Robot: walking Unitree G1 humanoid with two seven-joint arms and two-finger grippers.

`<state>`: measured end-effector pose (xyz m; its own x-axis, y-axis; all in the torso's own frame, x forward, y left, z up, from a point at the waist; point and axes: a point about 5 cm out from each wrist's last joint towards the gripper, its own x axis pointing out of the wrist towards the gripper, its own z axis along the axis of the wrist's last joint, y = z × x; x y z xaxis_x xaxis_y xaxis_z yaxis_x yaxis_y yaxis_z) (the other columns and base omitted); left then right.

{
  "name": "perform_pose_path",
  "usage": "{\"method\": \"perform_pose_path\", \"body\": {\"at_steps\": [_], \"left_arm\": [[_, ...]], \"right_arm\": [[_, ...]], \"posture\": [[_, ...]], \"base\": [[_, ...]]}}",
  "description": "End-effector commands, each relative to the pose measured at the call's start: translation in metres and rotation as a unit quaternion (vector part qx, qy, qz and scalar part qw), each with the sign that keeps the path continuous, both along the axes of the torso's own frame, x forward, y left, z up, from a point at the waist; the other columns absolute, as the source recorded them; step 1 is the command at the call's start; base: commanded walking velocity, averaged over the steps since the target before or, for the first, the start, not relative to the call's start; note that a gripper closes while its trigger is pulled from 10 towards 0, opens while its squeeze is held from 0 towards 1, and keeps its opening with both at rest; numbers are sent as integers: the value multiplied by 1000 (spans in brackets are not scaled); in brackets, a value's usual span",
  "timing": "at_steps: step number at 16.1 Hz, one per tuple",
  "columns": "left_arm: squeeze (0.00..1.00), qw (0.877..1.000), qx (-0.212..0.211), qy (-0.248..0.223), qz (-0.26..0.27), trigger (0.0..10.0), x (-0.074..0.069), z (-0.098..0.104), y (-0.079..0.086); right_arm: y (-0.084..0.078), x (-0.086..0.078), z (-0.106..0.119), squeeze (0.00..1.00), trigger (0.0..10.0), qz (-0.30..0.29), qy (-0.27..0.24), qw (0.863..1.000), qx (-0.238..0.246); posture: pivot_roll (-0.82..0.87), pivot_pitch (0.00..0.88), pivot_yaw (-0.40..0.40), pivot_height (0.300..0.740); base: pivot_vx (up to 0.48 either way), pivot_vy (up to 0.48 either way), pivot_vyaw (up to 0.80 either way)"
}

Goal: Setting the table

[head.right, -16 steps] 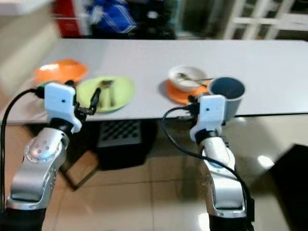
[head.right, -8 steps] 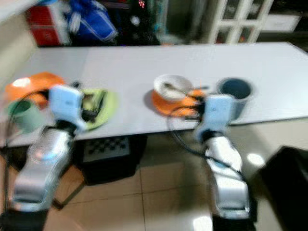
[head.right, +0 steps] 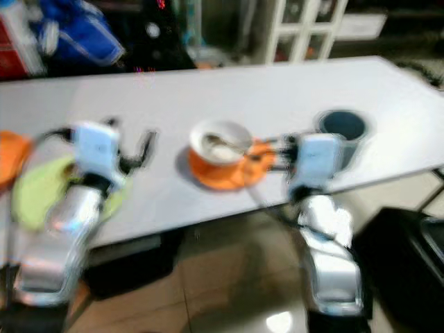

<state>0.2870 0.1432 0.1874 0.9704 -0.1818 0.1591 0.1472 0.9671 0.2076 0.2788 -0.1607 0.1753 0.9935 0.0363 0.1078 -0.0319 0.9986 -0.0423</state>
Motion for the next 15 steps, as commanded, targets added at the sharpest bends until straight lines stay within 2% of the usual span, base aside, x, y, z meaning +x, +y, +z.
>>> {"method": "perform_pose_path", "body": {"at_steps": [1, 9, 15], "left_arm": [[0, 1000, -3, -4, -17, 10000, 0, 3, -9], [0, 1000, 0, -9, -12, 10000, 0, 6, -6], [0, 1000, 3, -15, -2, 10000, 2, 7, -2]], "right_arm": [[-11, 0, 6, 0, 10000, -19, -11, 1000, -4], [-18, 3, 14, 0, 10000, -18, -30, 999, 12], [-24, 14, 24, 0, 10000, -1, -41, 998, 49]], "posture": [[-17, 0, -14, 740], [-5, 0, -18, 740], [-2, 0, -23, 740]], "base": [[398, 0, 0], [400, 0, 0], [402, 0, 0]]}}
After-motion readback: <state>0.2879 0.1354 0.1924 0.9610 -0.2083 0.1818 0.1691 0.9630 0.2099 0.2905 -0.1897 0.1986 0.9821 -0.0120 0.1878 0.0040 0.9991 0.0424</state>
